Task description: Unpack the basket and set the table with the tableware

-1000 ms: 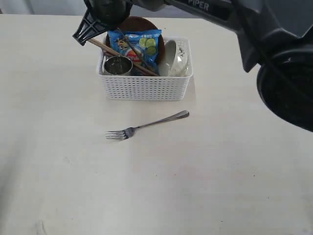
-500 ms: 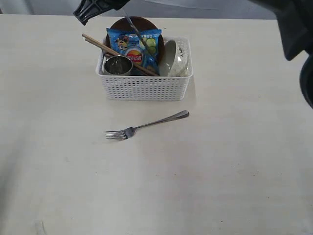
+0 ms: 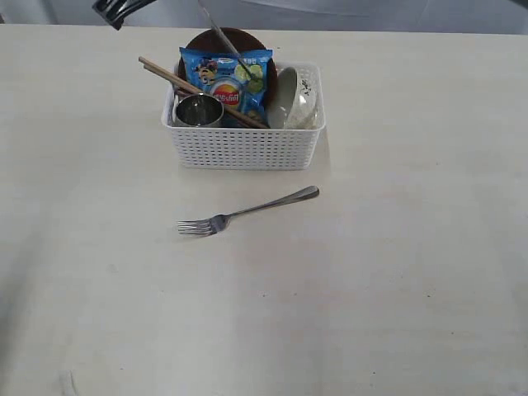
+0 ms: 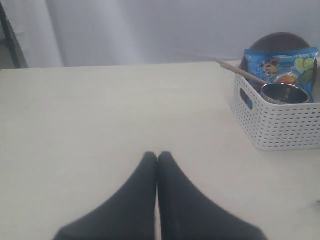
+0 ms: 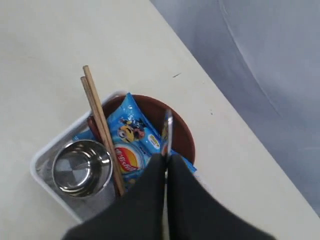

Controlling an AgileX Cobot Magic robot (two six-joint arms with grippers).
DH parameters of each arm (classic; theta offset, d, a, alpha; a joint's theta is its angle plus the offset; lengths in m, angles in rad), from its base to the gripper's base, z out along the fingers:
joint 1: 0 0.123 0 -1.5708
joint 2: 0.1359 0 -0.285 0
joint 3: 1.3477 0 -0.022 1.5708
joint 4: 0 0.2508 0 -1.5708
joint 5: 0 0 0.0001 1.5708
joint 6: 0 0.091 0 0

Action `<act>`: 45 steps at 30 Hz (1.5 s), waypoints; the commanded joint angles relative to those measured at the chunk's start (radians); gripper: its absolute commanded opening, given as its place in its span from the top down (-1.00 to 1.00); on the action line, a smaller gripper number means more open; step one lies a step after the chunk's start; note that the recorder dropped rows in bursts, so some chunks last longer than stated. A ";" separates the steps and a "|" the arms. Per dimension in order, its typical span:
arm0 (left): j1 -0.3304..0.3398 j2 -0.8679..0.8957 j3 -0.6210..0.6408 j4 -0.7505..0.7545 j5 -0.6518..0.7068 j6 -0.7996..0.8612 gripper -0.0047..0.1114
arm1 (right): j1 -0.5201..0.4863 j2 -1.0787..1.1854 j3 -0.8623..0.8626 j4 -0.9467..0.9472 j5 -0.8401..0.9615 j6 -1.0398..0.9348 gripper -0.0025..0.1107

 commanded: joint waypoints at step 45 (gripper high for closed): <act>-0.007 -0.004 0.002 -0.003 -0.006 0.000 0.92 | 0.346 -0.289 0.833 -0.090 -0.014 0.229 0.96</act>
